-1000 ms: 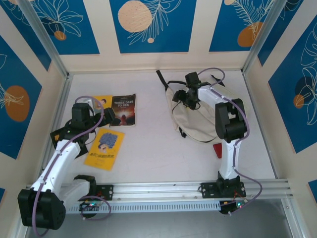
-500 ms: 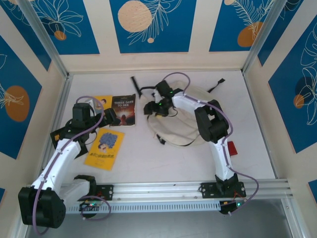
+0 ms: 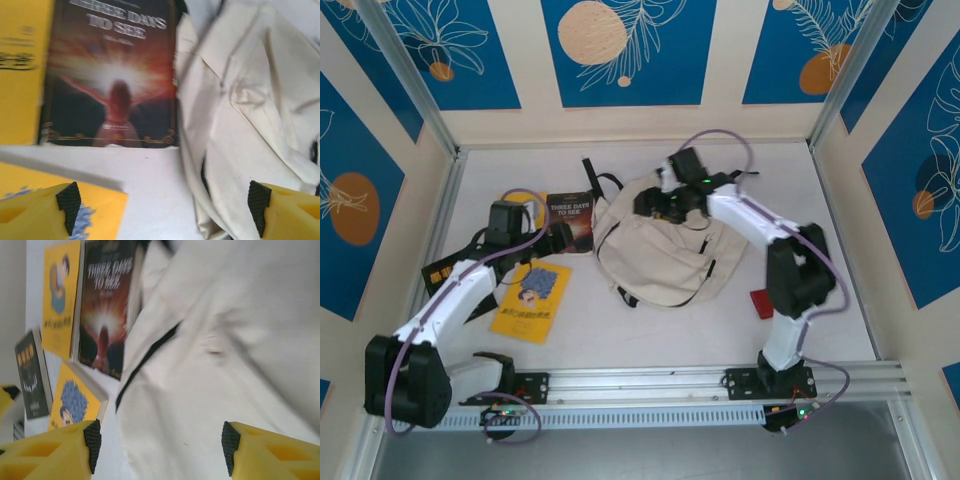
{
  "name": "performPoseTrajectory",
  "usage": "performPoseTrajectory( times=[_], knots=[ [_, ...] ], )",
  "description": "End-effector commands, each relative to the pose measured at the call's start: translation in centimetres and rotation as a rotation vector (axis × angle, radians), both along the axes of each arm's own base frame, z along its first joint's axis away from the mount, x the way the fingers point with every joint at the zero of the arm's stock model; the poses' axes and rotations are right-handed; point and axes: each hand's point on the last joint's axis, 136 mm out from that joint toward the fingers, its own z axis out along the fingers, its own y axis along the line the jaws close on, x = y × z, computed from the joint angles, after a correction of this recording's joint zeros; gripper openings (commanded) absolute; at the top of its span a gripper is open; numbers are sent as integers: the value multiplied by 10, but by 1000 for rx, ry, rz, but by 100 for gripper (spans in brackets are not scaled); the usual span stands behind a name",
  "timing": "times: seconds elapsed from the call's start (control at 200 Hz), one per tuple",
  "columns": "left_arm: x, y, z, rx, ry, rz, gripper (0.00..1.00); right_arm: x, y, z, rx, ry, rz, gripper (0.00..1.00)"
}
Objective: Pack the student bag
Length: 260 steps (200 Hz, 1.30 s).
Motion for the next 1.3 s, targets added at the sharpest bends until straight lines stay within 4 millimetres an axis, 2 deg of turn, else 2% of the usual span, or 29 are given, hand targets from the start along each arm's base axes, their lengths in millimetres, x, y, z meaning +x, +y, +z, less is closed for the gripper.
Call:
performPoseTrajectory(
  times=[0.0,0.11,0.18,0.255,0.38,0.535,0.71,0.895,1.005,1.15,1.295],
  knots=[
    [3,-42,8,-35,24,-116,80,-11,-67,-22,-83,88,-216,67],
    [6,-89,-1,-48,59,-207,71,-25,-126,-43,-109,151,-369,67],
    [8,-118,-12,-62,96,-255,65,-34,-151,-56,-111,195,-434,67],
    [10,-140,-33,-37,148,-276,57,-41,-166,-69,-111,234,-467,67],
    [15,-162,-70,11,237,-289,53,-42,-176,-87,-125,269,-479,67],
    [24,-153,-112,112,329,-237,53,-35,-167,-108,-98,342,-448,66],
    [22,-126,-136,230,381,-183,52,-24,-145,-119,-56,372,-370,65],
    [25,-89,-136,280,386,-121,52,-17,-104,-119,-32,362,-243,63],
    [36,-82,-122,321,371,-156,52,-14,-96,-114,-59,339,-205,61],
    [49,-110,-88,256,294,-234,54,-17,-110,-93,-86,289,-211,61],
    [50,-142,-61,209,226,-270,54,-33,-118,-76,-56,256,-200,57]
  ],
)
